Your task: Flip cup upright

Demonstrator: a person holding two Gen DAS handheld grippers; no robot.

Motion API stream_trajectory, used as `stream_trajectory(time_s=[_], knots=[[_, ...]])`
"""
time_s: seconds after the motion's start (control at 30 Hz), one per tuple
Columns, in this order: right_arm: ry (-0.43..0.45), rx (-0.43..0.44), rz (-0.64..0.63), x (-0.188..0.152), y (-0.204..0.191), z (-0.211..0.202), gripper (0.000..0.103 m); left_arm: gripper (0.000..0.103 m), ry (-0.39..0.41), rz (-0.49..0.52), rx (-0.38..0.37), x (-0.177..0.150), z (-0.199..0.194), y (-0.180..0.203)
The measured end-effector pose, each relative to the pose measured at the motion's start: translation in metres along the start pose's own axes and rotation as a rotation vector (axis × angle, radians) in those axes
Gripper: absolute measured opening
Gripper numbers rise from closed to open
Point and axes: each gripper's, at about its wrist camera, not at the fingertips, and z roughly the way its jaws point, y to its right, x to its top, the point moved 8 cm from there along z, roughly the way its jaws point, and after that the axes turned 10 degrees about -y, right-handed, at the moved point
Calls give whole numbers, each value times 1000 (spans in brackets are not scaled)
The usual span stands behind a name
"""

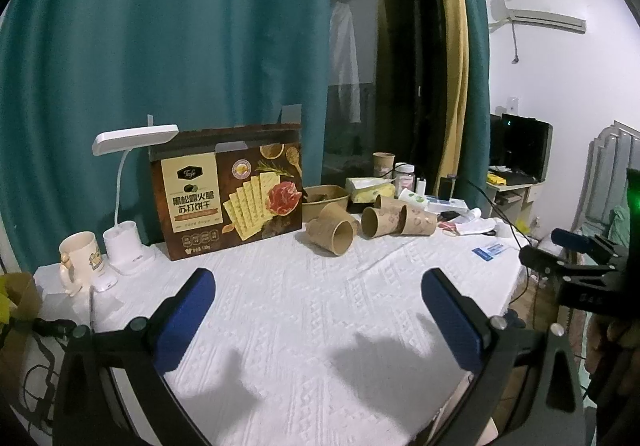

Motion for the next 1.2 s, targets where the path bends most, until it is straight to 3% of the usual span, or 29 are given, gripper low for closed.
stream_trajectory(time_s=[0.73, 1.2], knots=[[1, 2, 1, 1, 1, 1, 87, 103, 11, 9, -7, 4, -1, 1], [-1, 10, 5, 2, 4, 4, 87, 103, -29, -9, -18, 7, 8, -2]])
